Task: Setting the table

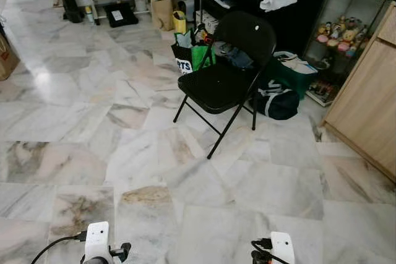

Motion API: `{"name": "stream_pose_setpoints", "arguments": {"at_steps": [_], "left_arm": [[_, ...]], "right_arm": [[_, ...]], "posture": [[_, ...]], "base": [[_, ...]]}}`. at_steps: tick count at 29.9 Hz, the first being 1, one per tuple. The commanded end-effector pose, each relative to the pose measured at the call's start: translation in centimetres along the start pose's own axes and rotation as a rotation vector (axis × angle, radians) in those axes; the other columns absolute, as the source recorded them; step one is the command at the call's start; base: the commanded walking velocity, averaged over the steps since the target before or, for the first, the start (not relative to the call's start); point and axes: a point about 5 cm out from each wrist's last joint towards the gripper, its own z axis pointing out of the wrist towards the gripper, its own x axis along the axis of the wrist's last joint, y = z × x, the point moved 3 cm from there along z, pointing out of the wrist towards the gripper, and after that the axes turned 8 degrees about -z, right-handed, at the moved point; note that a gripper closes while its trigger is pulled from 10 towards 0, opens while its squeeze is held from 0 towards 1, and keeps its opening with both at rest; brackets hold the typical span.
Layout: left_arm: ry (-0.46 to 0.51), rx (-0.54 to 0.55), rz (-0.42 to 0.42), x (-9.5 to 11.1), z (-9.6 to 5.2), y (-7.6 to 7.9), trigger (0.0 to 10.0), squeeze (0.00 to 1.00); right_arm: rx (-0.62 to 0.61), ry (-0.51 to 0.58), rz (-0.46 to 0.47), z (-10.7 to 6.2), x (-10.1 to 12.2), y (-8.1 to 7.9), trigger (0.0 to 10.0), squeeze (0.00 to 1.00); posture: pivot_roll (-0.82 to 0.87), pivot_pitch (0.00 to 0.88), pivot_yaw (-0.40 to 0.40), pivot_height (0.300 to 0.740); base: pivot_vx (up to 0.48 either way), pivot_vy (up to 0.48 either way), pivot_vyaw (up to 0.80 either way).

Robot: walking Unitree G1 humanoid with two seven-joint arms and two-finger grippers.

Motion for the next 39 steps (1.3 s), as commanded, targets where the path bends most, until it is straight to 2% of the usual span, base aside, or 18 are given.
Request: {"name": "stream_pose_setpoints", "arguments": {"at_steps": [1, 9, 19, 22, 39], "left_arm": [[-0.005, -0.01, 0.001, -0.1, 0.0, 0.2, 10.0, 0.0], [-0.044, -0.028, 0.059, -1.2, -0.2, 0.2, 10.0, 0.0], [-0.035, -0.001, 0.027, -1.8, -0.5, -0.6, 10.0, 0.0], [-0.037, 0.001, 0.023, -2.0, -0.6, -0.7, 10.0, 0.0], [-0.032, 0.003, 0.026, -2.1, -0.7, -0.9, 10.0, 0.0]], "right_arm": [[-0.016, -0.005, 0.023, -0.1, -0.3, 0.1, 10.0, 0.0], [-0.045, 0.033, 0.096, -0.1, 0.1, 0.5, 10.0, 0.0], [-0.089, 0.014, 0.112, -0.8, -0.7, 2.9, 10.0, 0.0], [-0.095, -0.001, 0.111, -0.8, -0.8, 3.0, 10.0, 0.0], [-0.083, -0.011, 0.114, 0.0, 0.7, 1.8, 10.0, 0.0]], "posture": [[-0.01, 0.0, -0.045, 0.74], [0.0, 0.0, -0.054, 0.74], [0.06, 0.0, -0.078, 0.74], [0.07, 0.0, -0.081, 0.74], [0.13, 0.014, -0.068, 0.74]], "base": [[0.0, 0.0, 0.0], [0.0, 0.0, 0.0], [0.0, 0.0, 0.0], [0.0, 0.0, -0.16], [0.0, 0.0, -0.66]]}}
